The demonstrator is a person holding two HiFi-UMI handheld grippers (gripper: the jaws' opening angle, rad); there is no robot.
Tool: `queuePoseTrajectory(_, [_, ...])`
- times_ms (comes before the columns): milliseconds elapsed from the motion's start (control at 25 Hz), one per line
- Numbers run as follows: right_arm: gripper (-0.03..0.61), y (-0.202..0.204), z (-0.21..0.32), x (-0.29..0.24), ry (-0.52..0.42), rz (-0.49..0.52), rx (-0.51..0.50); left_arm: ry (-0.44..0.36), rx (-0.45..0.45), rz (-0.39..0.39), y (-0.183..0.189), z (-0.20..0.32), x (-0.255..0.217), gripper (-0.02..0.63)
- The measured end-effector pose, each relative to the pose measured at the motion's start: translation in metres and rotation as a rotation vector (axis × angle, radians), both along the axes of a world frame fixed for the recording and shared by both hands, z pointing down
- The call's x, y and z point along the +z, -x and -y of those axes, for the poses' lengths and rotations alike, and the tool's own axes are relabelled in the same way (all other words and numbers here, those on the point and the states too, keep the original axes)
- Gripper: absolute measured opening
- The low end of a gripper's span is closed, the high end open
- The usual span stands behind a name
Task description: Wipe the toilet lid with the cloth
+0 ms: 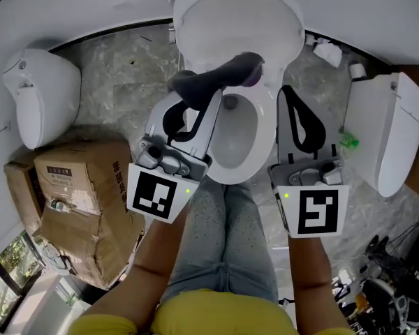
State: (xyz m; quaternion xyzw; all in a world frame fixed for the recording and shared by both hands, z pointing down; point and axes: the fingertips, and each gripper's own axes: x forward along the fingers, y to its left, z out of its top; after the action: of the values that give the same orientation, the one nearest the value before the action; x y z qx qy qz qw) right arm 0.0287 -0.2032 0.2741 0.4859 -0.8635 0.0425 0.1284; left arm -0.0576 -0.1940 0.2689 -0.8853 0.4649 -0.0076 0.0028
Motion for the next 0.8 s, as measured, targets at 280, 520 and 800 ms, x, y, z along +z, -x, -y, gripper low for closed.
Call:
queuePoseTrajectory(280, [0.017,0.0,0.028,0.02,-0.003,-0.037,0.012,-0.007,0.021,0.015,-0.002,0.037,0.024,0.017])
queuePoseTrajectory(520, [0.017,-0.001,0.047,0.037,0.015,-0.037,0.028,0.006,0.041,0.024,-0.002,0.064,0.041,0.017])
queuePoseTrajectory(800, [0.017,-0.006,0.067,0.042,0.031,-0.028,0.079,0.001,-0.003,0.082,0.001,0.118,0.076,0.017])
